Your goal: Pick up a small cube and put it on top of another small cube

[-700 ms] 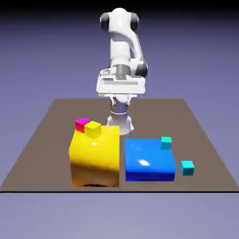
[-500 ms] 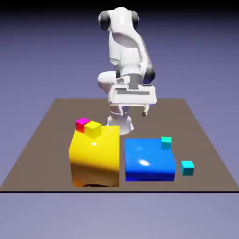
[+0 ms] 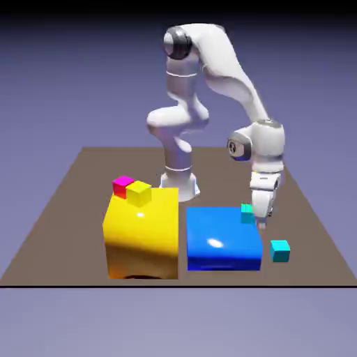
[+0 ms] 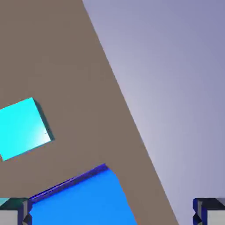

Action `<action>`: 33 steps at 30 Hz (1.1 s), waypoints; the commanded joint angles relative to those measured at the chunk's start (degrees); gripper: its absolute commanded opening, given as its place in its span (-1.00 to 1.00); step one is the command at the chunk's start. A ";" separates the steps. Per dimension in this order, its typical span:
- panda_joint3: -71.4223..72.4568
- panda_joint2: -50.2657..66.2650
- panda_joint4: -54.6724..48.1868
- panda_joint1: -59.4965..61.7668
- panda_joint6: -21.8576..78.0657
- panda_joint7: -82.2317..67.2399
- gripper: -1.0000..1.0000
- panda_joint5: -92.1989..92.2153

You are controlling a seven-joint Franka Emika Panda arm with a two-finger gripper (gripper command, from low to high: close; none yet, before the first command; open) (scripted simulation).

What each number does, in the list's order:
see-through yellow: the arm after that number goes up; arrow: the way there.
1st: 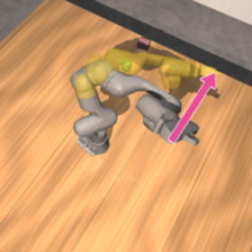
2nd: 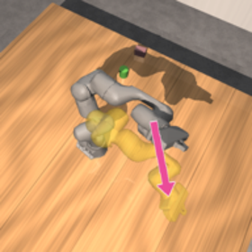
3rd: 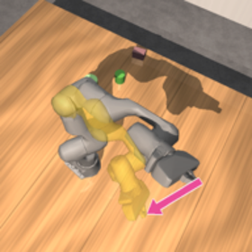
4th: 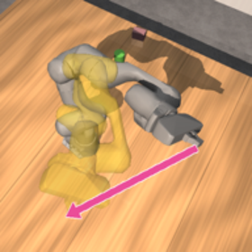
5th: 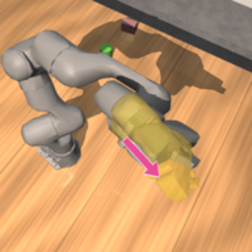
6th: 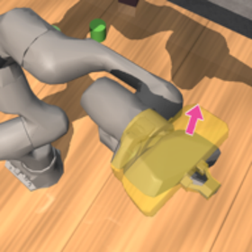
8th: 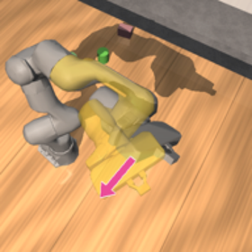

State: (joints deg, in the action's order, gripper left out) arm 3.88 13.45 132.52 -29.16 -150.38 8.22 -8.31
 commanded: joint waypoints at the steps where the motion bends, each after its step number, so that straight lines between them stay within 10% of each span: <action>1: 0.17 2.08 -1.28 -1.29 1.07 -1.54 0.00 -0.37; 11: -1.21 18.19 -6.92 -6.54 -3.39 -4.96 0.00 -3.61; 12: -1.21 18.19 -6.92 -6.54 -3.39 -4.96 -1.00 -3.61; 33: -10.55 -21.73 -0.73 23.08 29.43 25.33 -1.00 4.83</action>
State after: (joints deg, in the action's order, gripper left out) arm -6.68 -8.27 131.78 -6.05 -120.95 33.45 -3.28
